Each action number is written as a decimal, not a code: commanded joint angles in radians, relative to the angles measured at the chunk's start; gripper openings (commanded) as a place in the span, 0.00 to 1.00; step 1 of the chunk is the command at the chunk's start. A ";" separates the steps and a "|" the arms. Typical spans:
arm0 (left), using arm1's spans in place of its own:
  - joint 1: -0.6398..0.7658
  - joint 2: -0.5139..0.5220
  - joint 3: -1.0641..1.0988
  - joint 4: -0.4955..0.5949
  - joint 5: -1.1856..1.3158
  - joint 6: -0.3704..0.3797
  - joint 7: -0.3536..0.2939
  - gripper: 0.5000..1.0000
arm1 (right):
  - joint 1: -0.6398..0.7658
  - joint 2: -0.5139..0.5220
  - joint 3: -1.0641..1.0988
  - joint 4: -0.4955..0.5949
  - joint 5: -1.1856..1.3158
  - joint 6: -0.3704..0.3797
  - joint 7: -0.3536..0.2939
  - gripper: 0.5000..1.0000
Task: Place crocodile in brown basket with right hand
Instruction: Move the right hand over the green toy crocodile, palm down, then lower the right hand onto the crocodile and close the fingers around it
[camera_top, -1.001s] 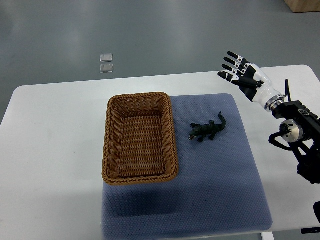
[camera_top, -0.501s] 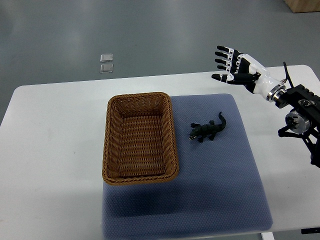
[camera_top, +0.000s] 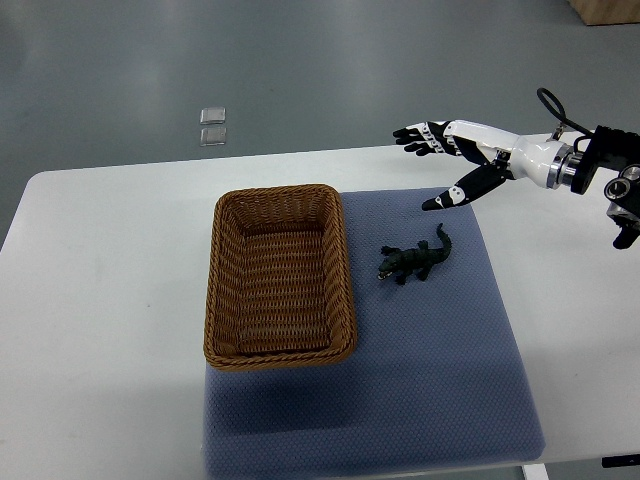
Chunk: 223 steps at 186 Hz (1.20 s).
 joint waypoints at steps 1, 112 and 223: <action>0.001 0.000 0.000 -0.001 0.000 0.000 0.000 1.00 | 0.031 -0.003 -0.056 0.019 -0.101 -0.019 0.024 0.85; 0.001 0.000 0.000 -0.001 0.000 0.000 0.000 1.00 | 0.236 0.008 -0.537 0.045 -0.391 -0.327 0.098 0.85; 0.001 0.000 0.000 -0.001 0.000 0.000 0.000 1.00 | 0.295 0.066 -0.666 0.039 -0.471 -0.420 0.095 0.85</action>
